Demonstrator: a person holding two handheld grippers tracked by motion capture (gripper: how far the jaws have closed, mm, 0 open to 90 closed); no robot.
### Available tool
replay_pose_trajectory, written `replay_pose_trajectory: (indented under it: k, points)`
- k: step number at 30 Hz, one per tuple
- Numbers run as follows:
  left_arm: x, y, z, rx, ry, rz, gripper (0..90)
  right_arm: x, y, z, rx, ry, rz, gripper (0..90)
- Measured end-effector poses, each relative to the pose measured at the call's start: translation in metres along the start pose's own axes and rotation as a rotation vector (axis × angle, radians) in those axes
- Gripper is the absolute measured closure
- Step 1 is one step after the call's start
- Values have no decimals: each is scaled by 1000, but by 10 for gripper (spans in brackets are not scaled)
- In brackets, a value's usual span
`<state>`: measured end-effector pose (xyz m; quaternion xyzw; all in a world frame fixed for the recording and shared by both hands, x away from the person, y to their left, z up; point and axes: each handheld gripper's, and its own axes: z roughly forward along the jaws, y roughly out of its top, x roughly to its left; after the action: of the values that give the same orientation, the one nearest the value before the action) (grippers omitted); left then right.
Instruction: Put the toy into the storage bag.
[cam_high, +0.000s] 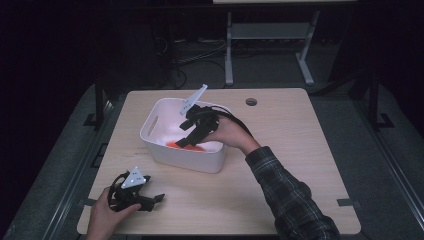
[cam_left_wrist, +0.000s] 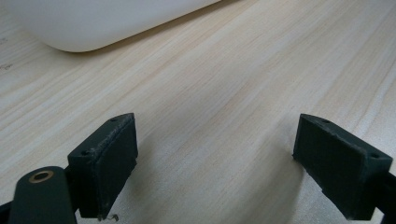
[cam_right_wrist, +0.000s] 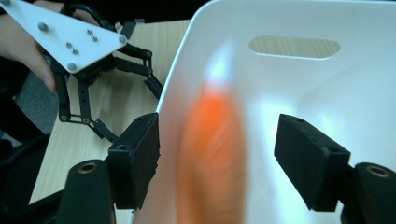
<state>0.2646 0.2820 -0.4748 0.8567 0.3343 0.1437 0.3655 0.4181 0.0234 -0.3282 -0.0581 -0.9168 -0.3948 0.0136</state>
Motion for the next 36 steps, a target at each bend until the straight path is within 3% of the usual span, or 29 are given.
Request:
replay_pose_trajectory:
  k: [8, 19, 36]
  points:
    - [0, 0, 0, 1, -1, 1, 129, 2, -2, -13, -24, -16, 14, 304]
    - [0, 0, 0, 0, -1, 0, 129, 10, -18, -49, -61, -62, 48, 259]
    - [0, 0, 0, 1, 0, 1, 128, 15, -62, -92, -117, -160, 124, 137]
